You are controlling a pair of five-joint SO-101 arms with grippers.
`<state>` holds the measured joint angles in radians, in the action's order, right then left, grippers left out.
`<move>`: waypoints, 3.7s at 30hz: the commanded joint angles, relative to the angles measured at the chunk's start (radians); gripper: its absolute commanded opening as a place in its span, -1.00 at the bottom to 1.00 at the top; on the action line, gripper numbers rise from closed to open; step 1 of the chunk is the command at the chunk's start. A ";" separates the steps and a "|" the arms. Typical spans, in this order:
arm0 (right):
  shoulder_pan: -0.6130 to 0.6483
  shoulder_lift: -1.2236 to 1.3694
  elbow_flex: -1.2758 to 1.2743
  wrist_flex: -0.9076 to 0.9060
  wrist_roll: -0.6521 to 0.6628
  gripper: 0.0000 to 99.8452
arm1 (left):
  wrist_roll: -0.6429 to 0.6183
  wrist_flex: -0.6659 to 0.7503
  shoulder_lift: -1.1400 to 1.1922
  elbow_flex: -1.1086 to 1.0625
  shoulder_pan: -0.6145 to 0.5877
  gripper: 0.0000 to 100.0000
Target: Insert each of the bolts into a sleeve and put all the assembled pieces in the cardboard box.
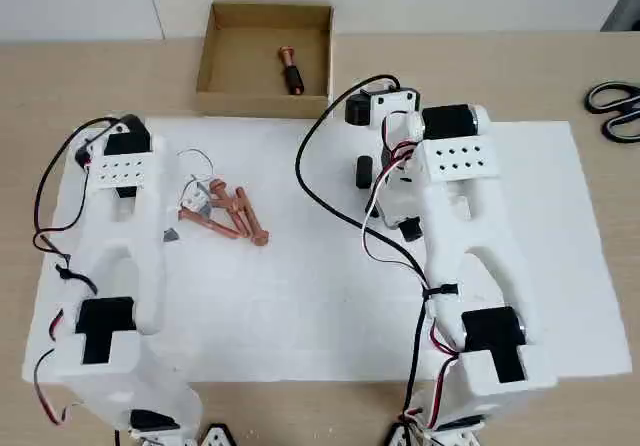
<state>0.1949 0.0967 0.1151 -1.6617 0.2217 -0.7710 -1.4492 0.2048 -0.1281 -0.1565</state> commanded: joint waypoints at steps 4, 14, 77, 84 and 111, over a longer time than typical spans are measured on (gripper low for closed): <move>-0.008 -0.051 0.041 -0.015 0.005 -0.99 | -0.015 0.052 0.060 0.031 -0.006 -0.66; -0.008 -0.051 0.002 -0.004 0.003 -0.99 | -0.057 0.135 0.086 0.027 -0.006 -0.66; -0.008 -0.053 -0.012 -0.004 0.003 -0.99 | 0.852 0.124 0.186 0.071 -0.002 -0.92; -0.008 -0.059 -0.011 -0.005 0.003 -0.99 | 0.853 0.092 0.173 0.082 -0.008 -0.99; 0.038 -0.806 -0.189 -0.001 0.006 -0.99 | 0.852 -0.132 -0.919 0.079 0.000 -0.99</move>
<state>0.2302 -0.5984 -0.0153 -1.6909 0.2217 0.0790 -1.6395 -0.6053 -0.0545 -0.1580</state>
